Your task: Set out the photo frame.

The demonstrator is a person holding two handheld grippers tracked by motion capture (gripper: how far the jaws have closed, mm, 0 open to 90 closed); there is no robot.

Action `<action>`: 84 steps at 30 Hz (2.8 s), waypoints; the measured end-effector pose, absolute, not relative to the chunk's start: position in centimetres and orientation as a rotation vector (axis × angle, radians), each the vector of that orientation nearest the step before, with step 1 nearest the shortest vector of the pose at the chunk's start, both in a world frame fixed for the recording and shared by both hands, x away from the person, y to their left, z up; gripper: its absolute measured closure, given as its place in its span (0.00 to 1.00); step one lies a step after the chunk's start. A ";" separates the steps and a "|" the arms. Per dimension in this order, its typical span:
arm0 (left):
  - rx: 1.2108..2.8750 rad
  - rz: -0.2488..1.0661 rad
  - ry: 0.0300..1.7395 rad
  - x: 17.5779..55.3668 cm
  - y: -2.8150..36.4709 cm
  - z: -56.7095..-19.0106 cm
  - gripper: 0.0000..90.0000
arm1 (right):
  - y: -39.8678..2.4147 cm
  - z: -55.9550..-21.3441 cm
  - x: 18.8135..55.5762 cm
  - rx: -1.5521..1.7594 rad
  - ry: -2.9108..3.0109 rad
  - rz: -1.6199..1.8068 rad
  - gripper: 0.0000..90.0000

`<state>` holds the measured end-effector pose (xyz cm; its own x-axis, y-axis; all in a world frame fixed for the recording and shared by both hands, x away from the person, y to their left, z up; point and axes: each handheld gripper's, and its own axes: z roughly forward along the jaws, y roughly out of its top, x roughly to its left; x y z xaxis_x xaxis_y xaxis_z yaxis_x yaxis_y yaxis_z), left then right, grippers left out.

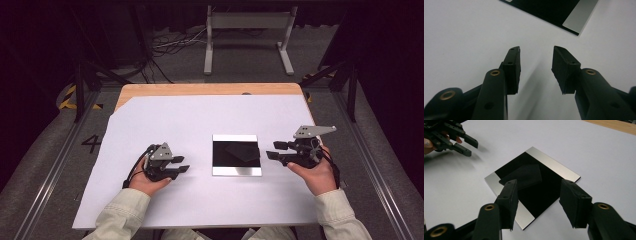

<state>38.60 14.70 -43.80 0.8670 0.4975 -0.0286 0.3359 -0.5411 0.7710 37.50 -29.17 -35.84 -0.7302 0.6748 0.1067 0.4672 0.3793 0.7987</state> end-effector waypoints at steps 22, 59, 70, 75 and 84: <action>2.189 0.258 0.637 37.9 15.8 -44.0 0.66 | -28.0 -36.6 39.7 1.252 2.436 1.326 0.44; 2.197 0.252 0.649 37.9 15.9 -44.3 0.65 | -24.4 -39.9 41.8 1.487 2.502 1.420 0.36; 2.196 0.252 0.649 37.9 15.9 -44.3 0.65 | -23.7 -40.6 42.3 1.525 2.511 1.392 0.39; 2.196 0.252 0.649 37.9 15.9 -44.3 0.65 | -23.6 -40.8 42.4 1.542 2.521 1.395 0.45; 2.196 0.251 0.649 37.9 15.9 -44.3 0.65 | -23.8 -40.7 42.3 1.559 2.505 1.391 0.51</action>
<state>37.90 15.87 -44.29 0.8476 0.5294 -0.0357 0.3672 -0.5367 0.7596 42.29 -23.82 -40.68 -0.5378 0.6798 0.4986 0.7826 0.1826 0.5951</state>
